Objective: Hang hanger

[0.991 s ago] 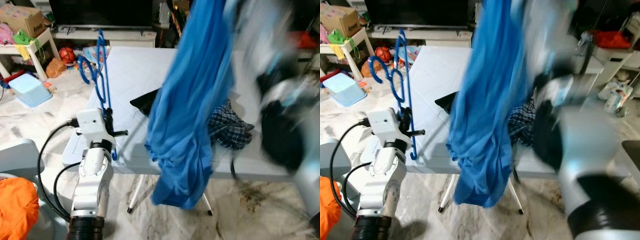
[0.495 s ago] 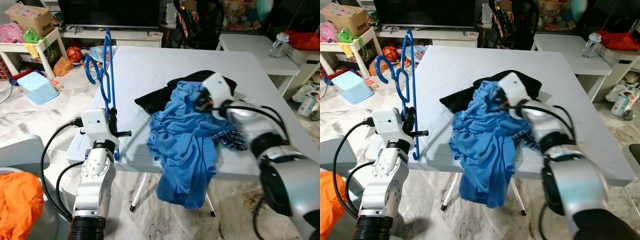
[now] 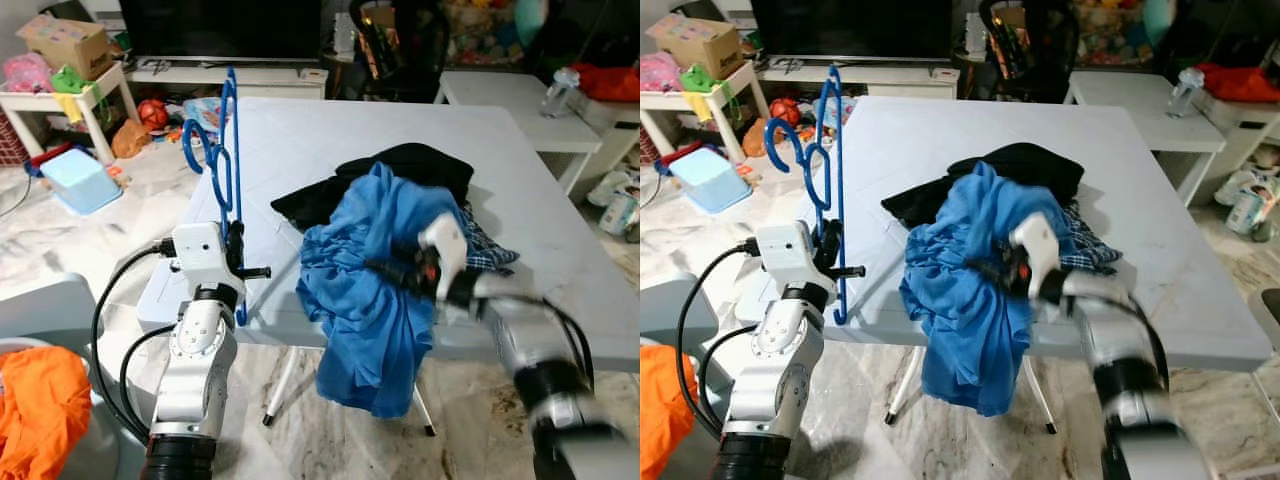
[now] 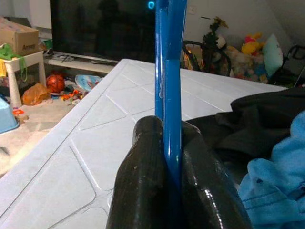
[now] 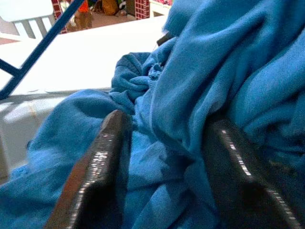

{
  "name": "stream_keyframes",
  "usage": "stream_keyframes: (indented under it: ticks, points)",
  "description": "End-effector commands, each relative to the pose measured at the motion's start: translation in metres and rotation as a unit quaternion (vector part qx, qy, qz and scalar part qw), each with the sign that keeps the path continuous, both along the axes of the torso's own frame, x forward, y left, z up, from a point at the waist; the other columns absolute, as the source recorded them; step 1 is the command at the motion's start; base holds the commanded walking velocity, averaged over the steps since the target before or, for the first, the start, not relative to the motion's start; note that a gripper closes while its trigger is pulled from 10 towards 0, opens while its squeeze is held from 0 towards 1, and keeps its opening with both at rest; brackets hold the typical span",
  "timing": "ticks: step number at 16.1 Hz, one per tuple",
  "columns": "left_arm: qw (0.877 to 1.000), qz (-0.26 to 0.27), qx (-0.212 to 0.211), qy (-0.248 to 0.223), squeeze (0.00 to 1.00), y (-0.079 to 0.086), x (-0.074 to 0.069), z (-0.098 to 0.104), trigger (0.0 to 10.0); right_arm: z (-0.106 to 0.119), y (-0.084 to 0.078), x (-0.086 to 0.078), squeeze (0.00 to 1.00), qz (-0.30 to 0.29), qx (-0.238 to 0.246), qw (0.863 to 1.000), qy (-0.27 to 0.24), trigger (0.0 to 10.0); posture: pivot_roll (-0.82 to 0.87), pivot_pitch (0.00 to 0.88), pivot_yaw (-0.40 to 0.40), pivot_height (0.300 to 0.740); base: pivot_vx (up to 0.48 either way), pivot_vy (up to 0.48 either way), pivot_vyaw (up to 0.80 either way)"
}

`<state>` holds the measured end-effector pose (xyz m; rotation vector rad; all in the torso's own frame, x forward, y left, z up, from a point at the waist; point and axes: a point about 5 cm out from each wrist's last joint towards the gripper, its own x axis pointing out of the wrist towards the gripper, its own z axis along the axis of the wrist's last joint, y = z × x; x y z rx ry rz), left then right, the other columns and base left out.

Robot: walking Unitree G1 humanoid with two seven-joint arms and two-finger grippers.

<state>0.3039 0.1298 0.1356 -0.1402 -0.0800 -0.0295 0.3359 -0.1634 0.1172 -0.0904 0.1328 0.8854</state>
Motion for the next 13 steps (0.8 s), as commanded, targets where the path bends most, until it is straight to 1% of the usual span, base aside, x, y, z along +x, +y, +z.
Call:
stream_keyframes:
  ticks: [1, 4, 5, 7, 10, 12, 13]
  points:
    - [1.0, -0.011, 0.002, 0.004, 0.0, -0.003, 0.003, 0.0, 10.0, 0.017, -0.005, 0.003, 1.0, -0.001, 0.012, 1.0, -0.024, 10.0, -0.12, 0.0, -0.009, 0.74, 0.0, 0.0, 0.0]
    - [1.0, -0.006, 0.003, 0.003, 0.0, -0.001, 0.004, 0.0, 10.0, 0.023, -0.01, -0.004, 1.0, 0.01, 0.005, 0.999, -0.042, 10.0, -0.12, 0.0, -0.014, 0.74, 0.0, 0.0, 0.0]
    - [1.0, -0.005, 0.002, 0.003, 0.0, 0.0, 0.003, -0.001, 10.0, 0.031, -0.011, -0.007, 1.0, 0.012, 0.024, 0.998, -0.049, 10.0, -0.11, 0.0, -0.015, 0.74, 0.0, 0.0, 0.0]
    - [1.0, -0.005, 0.002, 0.005, 0.0, -0.001, 0.001, -0.002, 10.0, 0.039, -0.011, -0.007, 1.0, 0.024, 0.017, 0.998, -0.054, 10.0, -0.11, 0.0, -0.016, 0.74, 0.0, 0.0, 0.0]
    - [1.0, -0.016, -0.005, 0.009, 0.0, 0.0, 0.001, -0.003, 10.0, 0.036, -0.008, -0.015, 1.0, 0.069, 0.006, 0.997, -0.03, 10.0, -0.1, 0.0, -0.012, 0.74, 0.0, 0.0, 0.0]
    - [1.0, -0.014, 0.002, 0.005, 0.0, -0.001, 0.003, -0.001, 10.0, 0.025, -0.007, -0.024, 1.0, 0.102, -0.022, 0.995, -0.004, 10.0, -0.09, 0.0, -0.009, 0.74, 0.0, 0.0, 0.0]
    - [1.0, -0.012, 0.003, 0.004, 0.0, 0.0, 0.004, 0.0, 10.0, 0.019, -0.006, -0.032, 1.0, 0.121, -0.033, 0.992, 0.02, 10.0, -0.1, 0.0, -0.007, 0.74, 0.0, 0.0, 0.0]
